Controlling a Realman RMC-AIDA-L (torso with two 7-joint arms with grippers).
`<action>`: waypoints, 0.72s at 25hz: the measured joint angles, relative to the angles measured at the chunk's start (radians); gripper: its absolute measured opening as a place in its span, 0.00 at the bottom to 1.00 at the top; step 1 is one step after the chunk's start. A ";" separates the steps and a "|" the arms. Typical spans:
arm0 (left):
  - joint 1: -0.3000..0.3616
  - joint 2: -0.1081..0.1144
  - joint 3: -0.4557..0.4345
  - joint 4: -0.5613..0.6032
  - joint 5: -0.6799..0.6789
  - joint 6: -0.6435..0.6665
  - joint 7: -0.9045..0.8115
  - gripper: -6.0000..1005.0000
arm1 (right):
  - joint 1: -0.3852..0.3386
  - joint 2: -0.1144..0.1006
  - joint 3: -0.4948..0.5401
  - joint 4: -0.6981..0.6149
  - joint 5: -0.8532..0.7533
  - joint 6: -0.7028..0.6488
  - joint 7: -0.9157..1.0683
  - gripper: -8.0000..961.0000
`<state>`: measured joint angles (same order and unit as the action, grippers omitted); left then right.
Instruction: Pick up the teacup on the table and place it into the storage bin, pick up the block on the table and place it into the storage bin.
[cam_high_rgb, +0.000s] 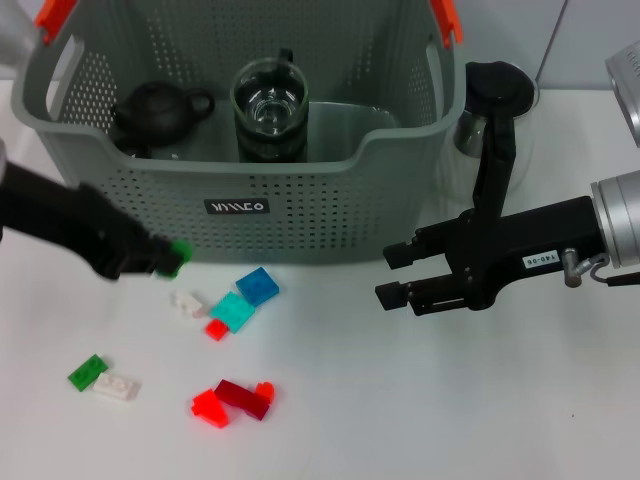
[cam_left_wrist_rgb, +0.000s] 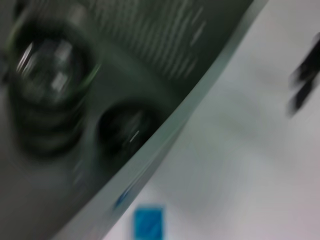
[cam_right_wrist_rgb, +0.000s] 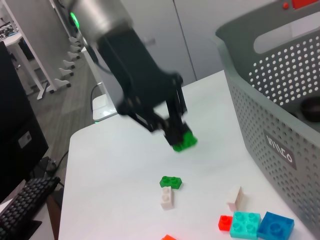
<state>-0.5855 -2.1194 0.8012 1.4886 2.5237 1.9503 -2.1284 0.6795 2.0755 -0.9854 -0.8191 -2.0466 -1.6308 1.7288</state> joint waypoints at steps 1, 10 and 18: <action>-0.013 0.009 -0.036 -0.006 -0.040 0.028 0.009 0.12 | -0.001 0.000 -0.001 0.000 0.000 0.000 0.000 0.64; -0.098 0.097 -0.156 -0.088 -0.400 0.012 -0.014 0.11 | -0.004 0.000 0.001 0.000 0.003 -0.006 0.000 0.64; -0.183 0.091 0.002 -0.186 -0.277 -0.384 -0.017 0.11 | 0.002 0.001 0.001 0.000 0.004 -0.008 0.000 0.64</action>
<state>-0.7687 -2.0284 0.8032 1.3027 2.2469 1.5661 -2.1450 0.6811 2.0769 -0.9847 -0.8194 -2.0431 -1.6389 1.7290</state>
